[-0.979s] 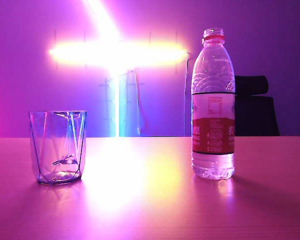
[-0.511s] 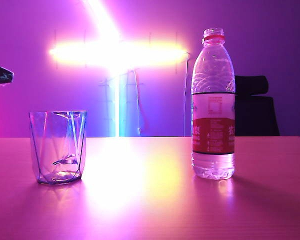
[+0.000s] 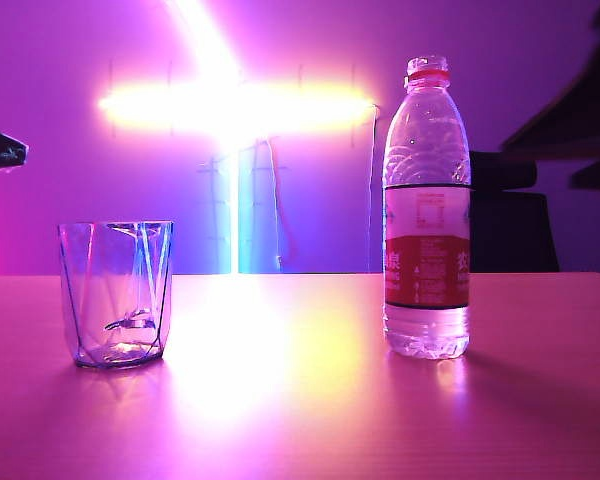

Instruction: Pick up the mineral water bottle on the table and pour water into the mug until it's half full.

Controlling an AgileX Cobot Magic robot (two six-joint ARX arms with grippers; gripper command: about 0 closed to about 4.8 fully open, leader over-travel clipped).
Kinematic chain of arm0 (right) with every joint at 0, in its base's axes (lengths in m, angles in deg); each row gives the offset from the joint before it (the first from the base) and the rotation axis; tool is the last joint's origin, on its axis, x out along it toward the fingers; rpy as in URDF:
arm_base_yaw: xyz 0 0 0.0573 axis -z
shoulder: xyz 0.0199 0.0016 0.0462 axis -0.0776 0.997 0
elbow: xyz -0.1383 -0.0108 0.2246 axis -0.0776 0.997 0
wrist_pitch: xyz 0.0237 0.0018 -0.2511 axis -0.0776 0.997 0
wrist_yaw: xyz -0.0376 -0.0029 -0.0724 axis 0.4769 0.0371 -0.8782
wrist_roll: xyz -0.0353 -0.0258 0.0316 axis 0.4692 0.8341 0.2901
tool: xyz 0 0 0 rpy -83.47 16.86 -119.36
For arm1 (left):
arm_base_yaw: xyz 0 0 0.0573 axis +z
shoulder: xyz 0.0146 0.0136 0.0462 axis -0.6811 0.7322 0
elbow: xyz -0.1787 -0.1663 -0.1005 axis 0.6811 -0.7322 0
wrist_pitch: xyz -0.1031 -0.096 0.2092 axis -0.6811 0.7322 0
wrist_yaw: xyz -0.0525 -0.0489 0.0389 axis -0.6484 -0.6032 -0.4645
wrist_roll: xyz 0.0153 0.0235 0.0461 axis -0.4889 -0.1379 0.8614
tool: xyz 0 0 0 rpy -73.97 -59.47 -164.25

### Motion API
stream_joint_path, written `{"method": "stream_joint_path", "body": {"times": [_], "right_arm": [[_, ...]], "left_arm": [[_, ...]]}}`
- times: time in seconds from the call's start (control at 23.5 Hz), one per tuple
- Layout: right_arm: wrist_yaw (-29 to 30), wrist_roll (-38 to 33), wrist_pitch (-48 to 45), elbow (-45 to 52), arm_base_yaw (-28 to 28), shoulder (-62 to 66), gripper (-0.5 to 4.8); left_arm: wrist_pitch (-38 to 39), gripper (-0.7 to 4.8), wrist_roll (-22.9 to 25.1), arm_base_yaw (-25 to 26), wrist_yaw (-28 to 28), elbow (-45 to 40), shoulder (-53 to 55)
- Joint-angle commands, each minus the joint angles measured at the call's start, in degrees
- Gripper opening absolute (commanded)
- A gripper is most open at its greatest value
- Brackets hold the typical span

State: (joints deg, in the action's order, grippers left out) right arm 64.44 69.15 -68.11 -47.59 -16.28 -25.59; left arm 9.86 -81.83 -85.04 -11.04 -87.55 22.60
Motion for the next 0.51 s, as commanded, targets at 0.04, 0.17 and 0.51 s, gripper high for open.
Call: {"method": "stream_joint_path", "body": {"times": [0.04,0.17,0.51], "right_arm": [[1.0,2.3,-15.1,-0.3,-0.2,10.3,4.79],[1.1,2.3,-29.0,-0.4,-0.3,23.5,4.79],[4.0,-0.6,-59.5,-2.1,-0.3,53.8,4.79]], "left_arm": [[-0.7,-0.02,-0.2,0.0,0.0,0.2,0.1],[-0.7,-0.02,-0.2,0.0,0.0,0.2,0.1],[-0.7,-0.02,-0.2,0.0,0.0,0.2,0.1]]}}
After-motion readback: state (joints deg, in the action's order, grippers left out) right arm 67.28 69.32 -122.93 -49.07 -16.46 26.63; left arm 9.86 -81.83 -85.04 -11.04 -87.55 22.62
